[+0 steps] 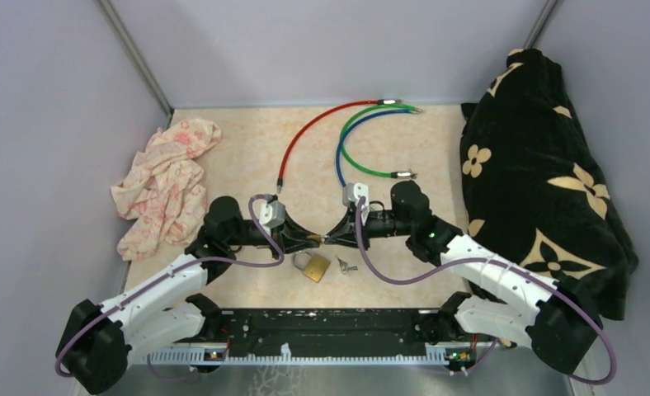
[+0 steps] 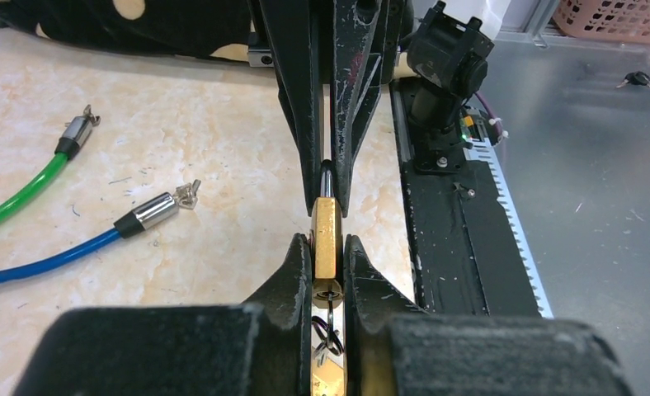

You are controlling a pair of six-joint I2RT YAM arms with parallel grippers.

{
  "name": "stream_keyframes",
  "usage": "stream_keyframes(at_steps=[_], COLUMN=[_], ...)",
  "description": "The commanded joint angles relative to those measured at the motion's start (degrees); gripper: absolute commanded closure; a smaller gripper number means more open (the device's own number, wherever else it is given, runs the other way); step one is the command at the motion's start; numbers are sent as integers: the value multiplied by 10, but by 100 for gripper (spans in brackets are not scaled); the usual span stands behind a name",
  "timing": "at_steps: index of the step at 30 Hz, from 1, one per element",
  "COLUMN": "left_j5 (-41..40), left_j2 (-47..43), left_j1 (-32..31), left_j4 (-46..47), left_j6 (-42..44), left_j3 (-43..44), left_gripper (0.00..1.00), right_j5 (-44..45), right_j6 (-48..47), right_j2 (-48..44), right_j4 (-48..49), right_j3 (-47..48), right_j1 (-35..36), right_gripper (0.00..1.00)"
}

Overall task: Lock with the key
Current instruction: Lock the lock.

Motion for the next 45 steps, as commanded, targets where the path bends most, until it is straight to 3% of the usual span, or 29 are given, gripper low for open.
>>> stream_keyframes(at_steps=[1,2,3,4,5,9,11,15,21,25,30,32,35,38,42,45], left_j5=[21,21,16,3,-13,-21,-17,-34,3,17,12,13,13,13,8,-32], left_j2=[-12,-17,-23,-31,-40,-70,-74,-71,-52,-40,-27,-23,-21,-21,-31,-52], left_j1=[-4,-4,-3,-3,-2,30,48,60,59,56,49,48,47,46,46,48], left_j4=[41,42,41,35,26,-49,-83,-91,-58,-42,-22,-10,-1,-3,-34,-118], left_j6=[-13,-13,-13,-11,-6,32,51,69,49,30,13,1,-1,-1,21,107], left_j3=[-9,-13,-18,-22,-25,-21,-9,6,6,4,6,6,4,4,5,9], left_gripper=[98,72,35,13,4,1,5,47,50,45,49,55,73,99,100,100], right_j5=[13,19,22,24,24,22,18,10,7,7,4,3,3,3,10,41], right_j6=[3,2,1,1,1,-7,-10,-11,-7,-7,-5,-5,-4,-4,-4,-24], right_j2=[-8,-15,-24,-32,-39,-46,-44,-32,-29,-31,-30,-28,-27,-27,-30,-39], right_j4=[23,24,28,30,27,-1,-9,-11,0,-1,7,7,6,5,-1,-41], right_j3=[29,25,20,16,13,22,27,31,30,30,29,30,29,28,30,37], right_j1=[-3,-5,-9,-15,-19,-23,-23,-23,-23,-23,-23,-23,-23,-23,-23,-23], right_gripper=[100,100,100,100,100,100,100,100,100,100,100,100,100,100,100,100])
